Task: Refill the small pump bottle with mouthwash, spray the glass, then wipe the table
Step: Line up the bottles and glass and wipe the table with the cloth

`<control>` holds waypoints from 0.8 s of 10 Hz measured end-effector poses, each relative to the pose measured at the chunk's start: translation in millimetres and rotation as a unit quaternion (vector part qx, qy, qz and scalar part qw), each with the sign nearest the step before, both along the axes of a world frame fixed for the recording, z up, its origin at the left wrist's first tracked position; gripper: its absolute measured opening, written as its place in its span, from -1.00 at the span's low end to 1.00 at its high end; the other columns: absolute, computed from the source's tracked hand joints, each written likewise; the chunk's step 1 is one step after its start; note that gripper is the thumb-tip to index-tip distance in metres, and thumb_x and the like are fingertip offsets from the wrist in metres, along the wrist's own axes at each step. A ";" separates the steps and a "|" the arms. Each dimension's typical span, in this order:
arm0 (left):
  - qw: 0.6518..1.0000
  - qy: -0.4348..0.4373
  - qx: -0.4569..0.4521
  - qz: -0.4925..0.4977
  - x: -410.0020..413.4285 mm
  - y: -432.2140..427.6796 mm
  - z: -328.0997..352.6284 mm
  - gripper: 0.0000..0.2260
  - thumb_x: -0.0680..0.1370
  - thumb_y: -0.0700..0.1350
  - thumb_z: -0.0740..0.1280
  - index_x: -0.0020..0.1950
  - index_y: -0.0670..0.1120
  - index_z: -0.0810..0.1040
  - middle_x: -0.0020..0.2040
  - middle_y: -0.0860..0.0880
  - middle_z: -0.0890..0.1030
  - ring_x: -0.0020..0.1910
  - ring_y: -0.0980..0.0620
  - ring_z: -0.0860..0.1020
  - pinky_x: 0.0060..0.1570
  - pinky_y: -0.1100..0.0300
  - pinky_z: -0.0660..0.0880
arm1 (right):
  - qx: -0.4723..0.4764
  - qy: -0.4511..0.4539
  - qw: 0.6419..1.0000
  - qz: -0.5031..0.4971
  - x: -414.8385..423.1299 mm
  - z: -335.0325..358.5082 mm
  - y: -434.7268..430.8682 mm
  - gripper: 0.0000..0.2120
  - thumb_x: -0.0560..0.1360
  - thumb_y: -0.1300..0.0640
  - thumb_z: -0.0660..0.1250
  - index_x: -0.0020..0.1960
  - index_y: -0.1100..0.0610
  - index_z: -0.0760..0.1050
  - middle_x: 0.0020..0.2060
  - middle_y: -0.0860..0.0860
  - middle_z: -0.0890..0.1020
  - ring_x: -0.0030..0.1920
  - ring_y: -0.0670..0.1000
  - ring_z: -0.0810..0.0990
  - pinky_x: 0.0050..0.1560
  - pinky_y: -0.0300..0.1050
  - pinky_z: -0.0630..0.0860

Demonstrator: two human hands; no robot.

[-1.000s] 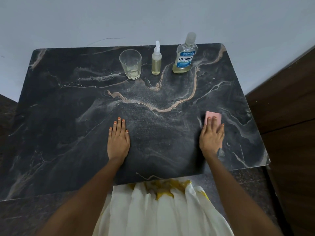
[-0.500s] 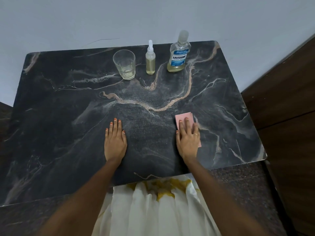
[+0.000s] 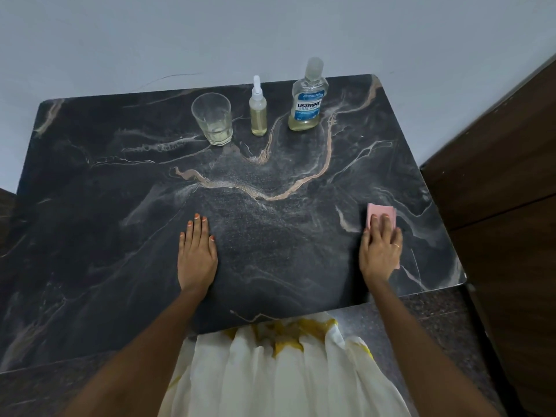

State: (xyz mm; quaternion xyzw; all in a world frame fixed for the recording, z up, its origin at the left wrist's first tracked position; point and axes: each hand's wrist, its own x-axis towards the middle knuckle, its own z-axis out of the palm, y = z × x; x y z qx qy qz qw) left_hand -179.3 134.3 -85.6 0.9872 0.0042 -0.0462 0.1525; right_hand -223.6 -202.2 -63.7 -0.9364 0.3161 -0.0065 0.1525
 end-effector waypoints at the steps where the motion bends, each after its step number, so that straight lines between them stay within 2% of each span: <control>1: 1.000 -0.001 -0.001 0.001 0.1 -0.4 0.7 -0.58 0.62 -0.11 -0.02 0.46 -0.16 0.03 0.51 -0.10 0.07 0.50 -0.04 0.02 0.48 0.03 -0.07 | -0.002 0.011 1.000 0.009 17.8 0.5 9.1 -0.59 0.60 0.06 0.04 0.44 0.10 0.17 0.47 0.11 0.17 0.42 0.28 0.09 0.43 0.07 -0.04; 2: 1.000 -0.003 -0.004 0.000 -0.3 -0.9 1.3 -0.58 0.62 -0.12 -0.01 0.46 -0.16 0.03 0.51 -0.10 0.07 0.50 -0.04 0.02 0.48 0.03 -0.07 | -0.011 0.054 0.994 0.090 30.8 -1.3 38.4 -0.55 0.61 0.00 -0.04 0.47 0.04 0.03 0.50 0.07 0.07 0.46 0.22 0.01 0.47 0.05 -0.10; 3: 1.000 -0.003 -0.009 0.001 -0.3 -1.2 1.9 -0.58 0.62 -0.12 0.00 0.46 -0.17 0.04 0.51 -0.10 0.08 0.49 -0.04 0.02 0.48 0.03 -0.07 | 0.005 0.048 0.983 0.176 30.8 -0.3 82.7 -0.54 0.60 -0.03 -0.03 0.47 0.01 0.03 0.50 0.03 0.07 0.46 0.22 0.02 0.46 0.12 0.02; 4: 1.000 -0.005 -0.009 0.000 -0.6 -1.5 1.9 -0.58 0.62 -0.12 0.00 0.46 -0.16 0.04 0.51 -0.10 0.07 0.50 -0.04 0.02 0.48 0.04 -0.08 | 0.026 0.051 0.969 0.241 20.7 -1.0 113.1 -0.55 0.59 -0.03 0.02 0.46 -0.01 0.07 0.49 0.01 0.10 0.45 0.21 0.05 0.41 0.14 0.10; 5: 1.000 -0.004 -0.009 0.002 -0.2 -1.0 1.7 -0.58 0.62 -0.12 -0.01 0.46 -0.16 0.03 0.51 -0.10 0.07 0.50 -0.03 0.02 0.48 0.04 -0.09 | 0.036 0.025 0.961 0.272 6.5 1.4 112.3 -0.57 0.56 0.05 0.13 0.42 0.03 0.21 0.45 0.03 0.24 0.42 0.23 0.18 0.33 0.18 0.23; 6: 1.000 -0.001 -0.008 0.002 0.0 -0.8 1.3 -0.58 0.62 -0.12 -0.01 0.47 -0.15 0.02 0.51 -0.09 0.06 0.50 -0.03 0.01 0.48 0.05 -0.09 | 0.019 -0.012 0.964 0.264 -8.5 1.9 92.8 -0.58 0.50 0.13 0.25 0.36 0.07 0.34 0.37 0.08 0.38 0.34 0.27 0.33 0.22 0.22 0.35; 7: 1.000 -0.003 -0.009 0.003 -0.5 -0.9 1.6 -0.58 0.62 -0.12 -0.02 0.47 -0.15 0.02 0.51 -0.09 0.07 0.50 -0.03 0.01 0.48 0.05 -0.09 | 0.008 -0.020 0.977 0.210 -9.7 1.5 65.1 -0.58 0.51 0.16 0.25 0.36 0.07 0.34 0.39 0.08 0.36 0.36 0.27 0.30 0.24 0.21 0.32; 8: 1.000 -0.005 -0.013 0.004 -0.3 -0.5 1.7 -0.58 0.62 -0.11 -0.02 0.47 -0.14 0.02 0.51 -0.08 0.06 0.50 -0.02 0.01 0.48 0.07 -0.10 | -0.002 0.003 0.989 0.151 -1.9 -0.9 52.4 -0.59 0.56 0.12 0.15 0.40 0.06 0.26 0.44 0.04 0.27 0.41 0.24 0.19 0.34 0.19 0.19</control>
